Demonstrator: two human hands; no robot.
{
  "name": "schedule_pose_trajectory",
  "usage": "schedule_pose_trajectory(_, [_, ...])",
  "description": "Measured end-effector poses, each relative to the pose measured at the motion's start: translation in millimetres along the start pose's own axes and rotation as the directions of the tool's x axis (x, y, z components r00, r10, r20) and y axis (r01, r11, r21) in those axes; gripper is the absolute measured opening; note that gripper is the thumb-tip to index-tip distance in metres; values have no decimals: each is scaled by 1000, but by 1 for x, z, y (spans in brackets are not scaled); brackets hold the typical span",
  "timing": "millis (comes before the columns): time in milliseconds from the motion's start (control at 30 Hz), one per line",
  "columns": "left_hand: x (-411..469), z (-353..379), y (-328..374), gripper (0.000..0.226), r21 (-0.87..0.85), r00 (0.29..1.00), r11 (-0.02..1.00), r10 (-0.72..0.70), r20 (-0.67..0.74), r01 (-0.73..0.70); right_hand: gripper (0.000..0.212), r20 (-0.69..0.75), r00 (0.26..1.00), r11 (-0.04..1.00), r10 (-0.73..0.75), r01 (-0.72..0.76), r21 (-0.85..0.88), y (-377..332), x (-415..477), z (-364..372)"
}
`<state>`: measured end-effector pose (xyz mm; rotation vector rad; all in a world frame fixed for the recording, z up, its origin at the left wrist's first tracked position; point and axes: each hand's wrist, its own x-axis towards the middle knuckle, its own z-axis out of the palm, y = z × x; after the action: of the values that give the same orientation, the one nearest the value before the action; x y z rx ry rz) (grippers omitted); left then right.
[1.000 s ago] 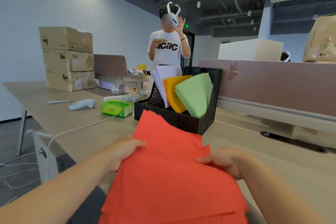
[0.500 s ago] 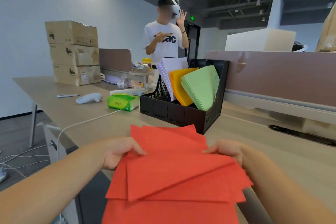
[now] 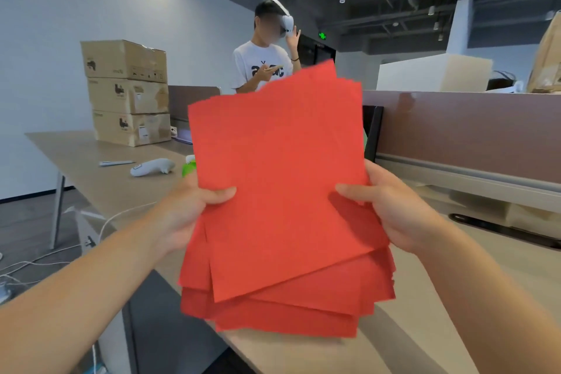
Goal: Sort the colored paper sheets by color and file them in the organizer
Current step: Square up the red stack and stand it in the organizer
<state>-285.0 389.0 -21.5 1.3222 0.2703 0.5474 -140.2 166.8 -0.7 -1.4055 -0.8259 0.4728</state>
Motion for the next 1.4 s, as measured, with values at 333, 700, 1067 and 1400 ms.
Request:
schedule_pose_trajectory(333, [10, 15, 25, 22, 184, 998, 983, 5, -69, 8, 25, 56, 955, 956, 291, -288, -62, 11, 3, -20])
schedule_pose_trajectory(700, [13, 47, 14, 23, 248, 863, 848, 499, -81, -468, 25, -207, 944, 956, -259, 219, -196, 0, -2, -9])
schedule_pose_trajectory(1067, [3, 67, 25, 33, 27, 890, 893, 449, -76, -448, 41, -304, 900, 942, -313, 335, 23, -19, -11, -15])
schedule_pose_trajectory(1400, [-1, 72, 38, 29, 122, 825, 830, 556, -105, -544, 39, -270, 872, 910, -409, 413, -46, -35, -16, -10])
